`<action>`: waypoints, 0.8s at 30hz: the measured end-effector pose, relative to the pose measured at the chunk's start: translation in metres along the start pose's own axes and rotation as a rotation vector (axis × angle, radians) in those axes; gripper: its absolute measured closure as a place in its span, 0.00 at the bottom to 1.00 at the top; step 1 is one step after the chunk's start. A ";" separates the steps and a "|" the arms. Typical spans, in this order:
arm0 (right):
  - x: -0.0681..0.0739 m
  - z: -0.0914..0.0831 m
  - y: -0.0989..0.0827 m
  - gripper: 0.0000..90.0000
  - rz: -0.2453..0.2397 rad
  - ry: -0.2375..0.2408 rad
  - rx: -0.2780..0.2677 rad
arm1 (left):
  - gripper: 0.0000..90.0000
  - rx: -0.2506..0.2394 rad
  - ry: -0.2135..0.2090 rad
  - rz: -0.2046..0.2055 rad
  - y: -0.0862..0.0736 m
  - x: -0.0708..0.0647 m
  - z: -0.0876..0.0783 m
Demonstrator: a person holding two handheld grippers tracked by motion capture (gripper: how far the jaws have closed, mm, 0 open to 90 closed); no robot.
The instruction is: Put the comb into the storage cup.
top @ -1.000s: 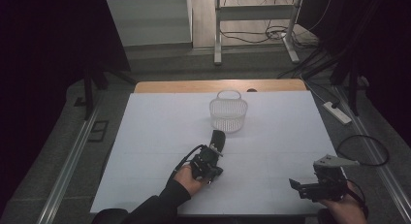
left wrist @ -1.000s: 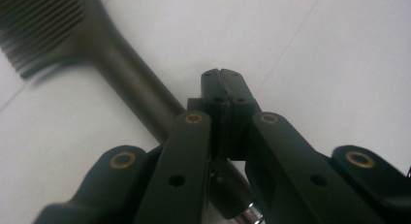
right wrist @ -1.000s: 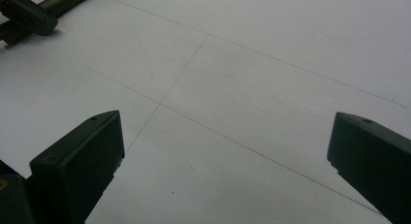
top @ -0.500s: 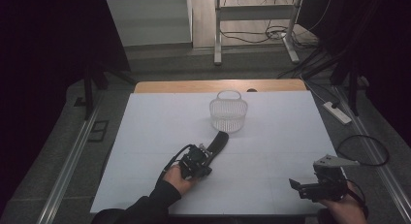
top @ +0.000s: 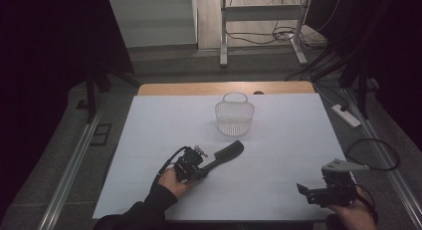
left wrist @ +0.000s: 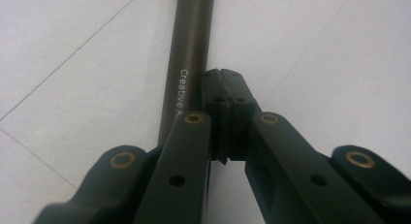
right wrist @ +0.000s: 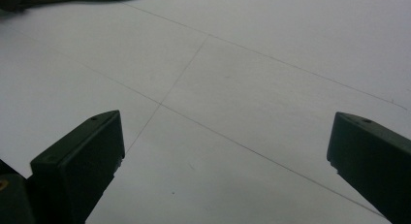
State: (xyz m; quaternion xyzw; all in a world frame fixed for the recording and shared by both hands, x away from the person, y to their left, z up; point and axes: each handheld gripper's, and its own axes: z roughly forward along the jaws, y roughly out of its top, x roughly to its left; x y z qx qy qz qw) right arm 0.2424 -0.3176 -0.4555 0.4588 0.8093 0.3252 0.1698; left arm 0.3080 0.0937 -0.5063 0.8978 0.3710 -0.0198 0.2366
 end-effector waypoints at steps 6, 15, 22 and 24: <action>0.000 0.000 0.000 0.00 0.001 0.000 -0.001 | 0.96 -0.036 0.001 0.032 0.002 -0.007 -0.008; 0.000 0.000 0.000 0.00 0.000 -0.001 0.001 | 0.74 -0.091 0.009 0.034 0.004 -0.007 -0.022; 0.000 0.000 0.000 0.00 0.000 -0.001 0.002 | 0.52 -0.111 0.023 0.023 0.005 -0.003 -0.026; 0.000 0.000 0.000 0.00 0.001 0.000 0.001 | 0.46 -0.121 0.022 0.021 0.005 -0.001 -0.027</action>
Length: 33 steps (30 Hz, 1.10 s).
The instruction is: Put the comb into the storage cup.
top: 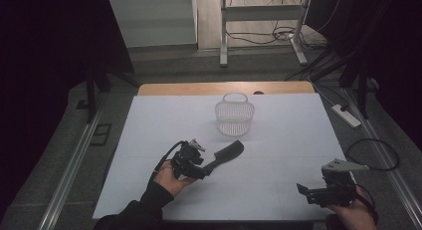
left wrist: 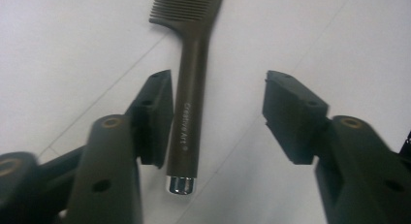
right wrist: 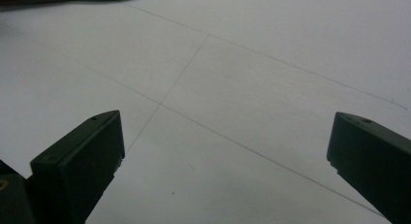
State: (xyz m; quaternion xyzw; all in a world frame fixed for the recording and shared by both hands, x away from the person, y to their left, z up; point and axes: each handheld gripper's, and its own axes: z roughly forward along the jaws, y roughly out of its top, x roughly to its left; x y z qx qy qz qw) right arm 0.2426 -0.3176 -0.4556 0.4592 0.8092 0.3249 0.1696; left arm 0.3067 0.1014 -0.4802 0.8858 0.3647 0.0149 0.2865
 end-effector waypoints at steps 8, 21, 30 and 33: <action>0.000 0.000 0.000 0.00 0.000 0.001 0.001 | 0.20 -0.020 0.001 -0.025 0.002 0.006 -0.002; 0.000 0.000 0.000 0.00 0.001 0.001 0.001 | 0.00 -0.033 0.028 0.003 0.002 0.016 -0.006; 0.000 0.000 0.000 0.00 0.002 0.002 0.003 | 0.00 -0.036 0.063 0.015 0.000 0.020 -0.002; 0.000 0.000 0.000 0.00 0.001 0.002 0.004 | 0.00 -0.036 0.062 0.018 0.001 0.021 0.000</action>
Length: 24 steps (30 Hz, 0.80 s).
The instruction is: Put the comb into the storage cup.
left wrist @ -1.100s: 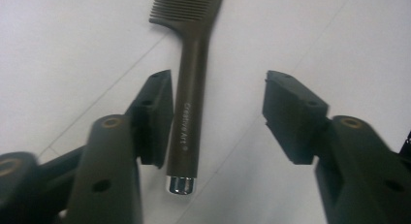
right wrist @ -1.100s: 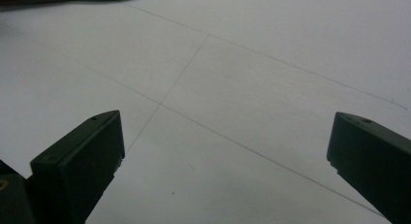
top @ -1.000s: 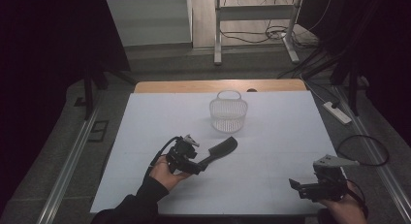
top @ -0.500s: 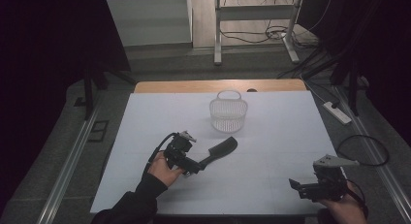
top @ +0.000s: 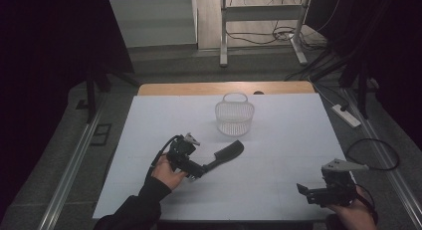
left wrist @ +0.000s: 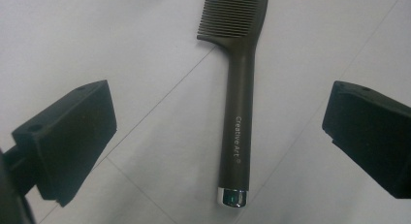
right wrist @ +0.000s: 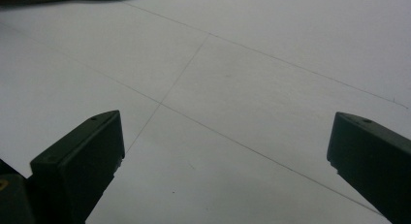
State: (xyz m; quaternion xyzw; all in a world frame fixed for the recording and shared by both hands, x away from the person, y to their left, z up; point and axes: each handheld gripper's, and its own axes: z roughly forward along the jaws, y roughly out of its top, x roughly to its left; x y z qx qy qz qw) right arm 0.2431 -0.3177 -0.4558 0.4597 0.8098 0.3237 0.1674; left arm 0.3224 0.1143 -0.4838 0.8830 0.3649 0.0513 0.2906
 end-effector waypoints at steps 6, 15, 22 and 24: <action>0.000 0.000 0.000 0.00 0.000 0.001 0.001 | 0.00 0.020 -0.011 -0.002 0.000 -0.002 0.010; 0.000 0.000 0.000 0.00 -0.002 0.003 0.002 | 0.00 0.078 -0.021 0.016 0.001 -0.008 0.031; 0.000 0.000 0.000 0.00 -0.003 0.003 0.003 | 0.00 0.122 -0.021 0.037 0.001 -0.013 0.044; 0.000 0.000 0.000 0.00 -0.003 0.003 0.003 | 0.00 0.134 -0.017 0.041 0.001 -0.014 0.048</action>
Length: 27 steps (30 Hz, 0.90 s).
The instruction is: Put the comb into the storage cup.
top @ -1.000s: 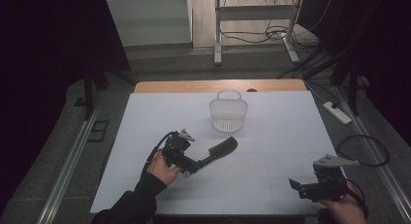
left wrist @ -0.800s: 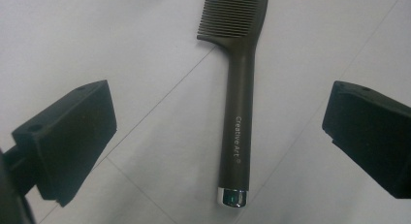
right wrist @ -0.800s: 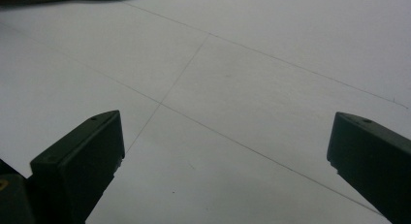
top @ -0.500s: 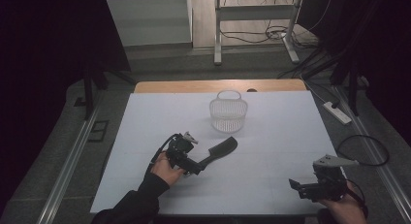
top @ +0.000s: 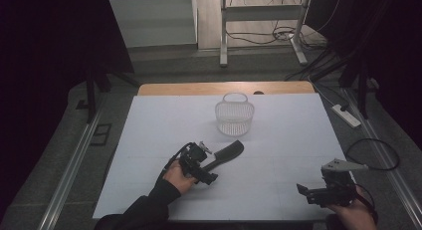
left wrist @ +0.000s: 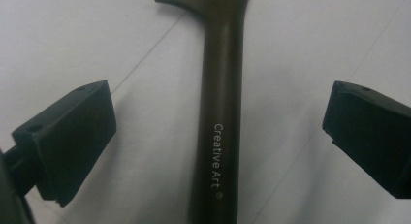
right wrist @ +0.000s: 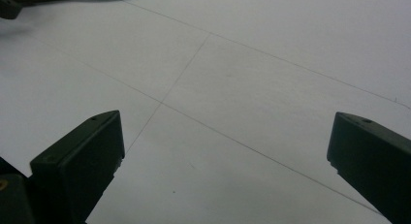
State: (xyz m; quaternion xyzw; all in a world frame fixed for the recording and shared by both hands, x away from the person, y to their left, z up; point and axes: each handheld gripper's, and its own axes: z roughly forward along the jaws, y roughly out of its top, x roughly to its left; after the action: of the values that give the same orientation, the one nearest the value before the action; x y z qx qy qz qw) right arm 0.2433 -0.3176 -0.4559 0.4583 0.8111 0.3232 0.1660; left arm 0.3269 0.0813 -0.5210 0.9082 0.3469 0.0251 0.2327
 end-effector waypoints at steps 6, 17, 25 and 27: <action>0.000 0.000 0.000 0.00 0.000 0.001 0.000 | 0.00 0.032 0.062 0.039 0.000 -0.008 0.007; 0.000 0.000 0.000 0.00 -0.003 0.000 0.000 | 0.00 0.061 0.068 0.028 0.004 -0.009 0.007; 0.001 0.000 0.000 0.00 -0.006 0.000 0.003 | 0.33 0.089 0.069 0.022 0.010 -0.010 -0.003; 0.001 0.001 0.000 0.00 -0.005 -0.001 0.005 | 0.43 0.100 0.068 0.019 0.012 -0.011 -0.004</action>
State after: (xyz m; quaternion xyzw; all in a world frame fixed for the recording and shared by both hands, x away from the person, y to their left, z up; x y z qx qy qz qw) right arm 0.2434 -0.3167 -0.4563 0.4569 0.8130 0.3205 0.1658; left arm 0.3253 0.0680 -0.5103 0.9206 0.3468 0.0408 0.1750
